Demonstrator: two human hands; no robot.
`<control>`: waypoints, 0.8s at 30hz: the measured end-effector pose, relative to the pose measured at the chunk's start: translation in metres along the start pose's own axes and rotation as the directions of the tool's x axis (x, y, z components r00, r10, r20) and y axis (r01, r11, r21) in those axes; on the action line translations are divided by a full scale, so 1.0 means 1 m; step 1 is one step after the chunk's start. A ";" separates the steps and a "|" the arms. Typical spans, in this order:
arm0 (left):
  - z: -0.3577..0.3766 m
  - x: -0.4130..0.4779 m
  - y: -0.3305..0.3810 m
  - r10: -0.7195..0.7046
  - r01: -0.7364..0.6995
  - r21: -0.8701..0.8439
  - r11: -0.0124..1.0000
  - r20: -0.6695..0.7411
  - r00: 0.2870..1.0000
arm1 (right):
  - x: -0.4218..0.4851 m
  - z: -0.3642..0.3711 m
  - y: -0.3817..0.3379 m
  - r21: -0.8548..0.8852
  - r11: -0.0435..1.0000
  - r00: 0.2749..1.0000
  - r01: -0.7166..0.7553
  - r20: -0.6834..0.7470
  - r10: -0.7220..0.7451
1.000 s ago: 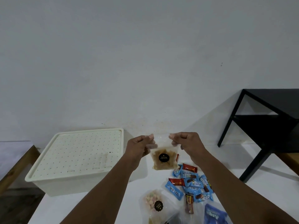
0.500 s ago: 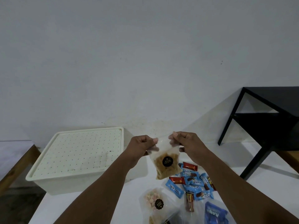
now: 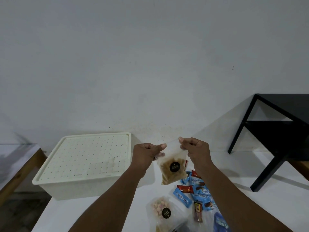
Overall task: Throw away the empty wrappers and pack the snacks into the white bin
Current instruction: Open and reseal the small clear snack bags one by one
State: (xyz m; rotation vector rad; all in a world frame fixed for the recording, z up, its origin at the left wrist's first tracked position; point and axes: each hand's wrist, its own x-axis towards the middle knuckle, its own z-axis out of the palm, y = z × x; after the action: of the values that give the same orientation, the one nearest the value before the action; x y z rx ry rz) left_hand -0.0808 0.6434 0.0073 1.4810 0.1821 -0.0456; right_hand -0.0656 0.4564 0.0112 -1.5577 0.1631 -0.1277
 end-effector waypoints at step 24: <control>0.016 0.003 -0.004 -0.076 0.023 0.224 0.974 0.230 0.970 | 0.013 -0.005 -0.005 -0.024 0.997 0.962 -0.069 0.264 0.073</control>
State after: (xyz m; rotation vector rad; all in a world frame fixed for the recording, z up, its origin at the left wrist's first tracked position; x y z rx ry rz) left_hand -0.0773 0.6270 0.0042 1.6774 0.0200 -0.2907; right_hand -0.0542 0.4486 0.0154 -1.5655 0.0091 0.1391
